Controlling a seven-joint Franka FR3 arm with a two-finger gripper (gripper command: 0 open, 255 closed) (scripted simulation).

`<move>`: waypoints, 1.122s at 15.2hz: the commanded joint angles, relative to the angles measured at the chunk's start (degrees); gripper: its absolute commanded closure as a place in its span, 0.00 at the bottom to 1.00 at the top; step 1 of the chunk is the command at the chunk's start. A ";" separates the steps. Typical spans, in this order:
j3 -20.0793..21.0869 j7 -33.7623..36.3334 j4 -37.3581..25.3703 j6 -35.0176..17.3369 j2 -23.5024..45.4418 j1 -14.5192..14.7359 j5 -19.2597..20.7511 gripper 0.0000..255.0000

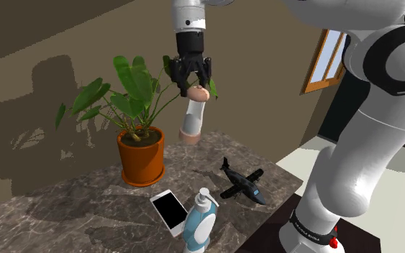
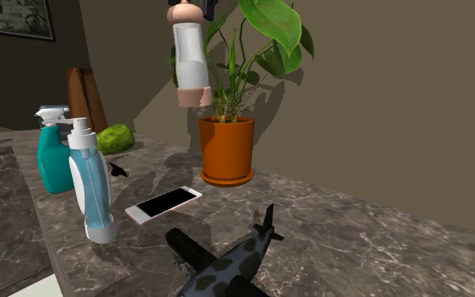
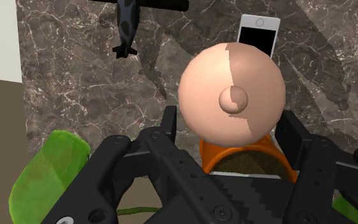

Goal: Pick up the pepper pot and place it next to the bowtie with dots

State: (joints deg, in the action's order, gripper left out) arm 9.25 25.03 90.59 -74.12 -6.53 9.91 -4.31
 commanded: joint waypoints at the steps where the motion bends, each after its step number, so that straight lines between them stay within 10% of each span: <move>1: 1.38 2.65 0.41 -0.34 -0.25 1.09 -0.64 1.00; 17: 14.42 27.37 -10.13 -1.41 9.34 12.26 -2.07 1.00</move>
State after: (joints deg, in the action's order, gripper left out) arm 23.06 51.00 81.30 -75.73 2.28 21.53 -6.42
